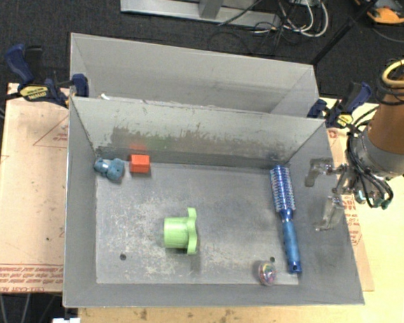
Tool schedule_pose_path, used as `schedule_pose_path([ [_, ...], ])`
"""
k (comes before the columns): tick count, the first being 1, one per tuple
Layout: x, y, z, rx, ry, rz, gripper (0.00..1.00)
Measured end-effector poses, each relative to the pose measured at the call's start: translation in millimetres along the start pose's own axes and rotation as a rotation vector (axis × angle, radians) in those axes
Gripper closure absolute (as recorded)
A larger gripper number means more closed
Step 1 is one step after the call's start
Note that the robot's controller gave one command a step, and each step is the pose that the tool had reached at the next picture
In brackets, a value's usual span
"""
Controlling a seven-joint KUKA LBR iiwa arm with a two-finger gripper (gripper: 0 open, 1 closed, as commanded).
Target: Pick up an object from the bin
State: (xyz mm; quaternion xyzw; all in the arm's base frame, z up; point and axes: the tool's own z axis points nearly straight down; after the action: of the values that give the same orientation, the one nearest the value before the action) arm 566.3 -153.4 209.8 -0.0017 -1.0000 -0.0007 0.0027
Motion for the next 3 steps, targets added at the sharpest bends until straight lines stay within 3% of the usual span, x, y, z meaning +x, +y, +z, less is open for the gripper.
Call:
schedule_pose_path([
  [1, 20.2, 87.5, 51.7, -0.004, -0.001, -0.097, 0.0],
  [2, 30.5, 5.5, 92.5, 0.002, -0.003, -0.298, 0.0],
  [3, 59.8, 6.1, 140.8, -0.005, -0.006, -0.592, 0.0],
])
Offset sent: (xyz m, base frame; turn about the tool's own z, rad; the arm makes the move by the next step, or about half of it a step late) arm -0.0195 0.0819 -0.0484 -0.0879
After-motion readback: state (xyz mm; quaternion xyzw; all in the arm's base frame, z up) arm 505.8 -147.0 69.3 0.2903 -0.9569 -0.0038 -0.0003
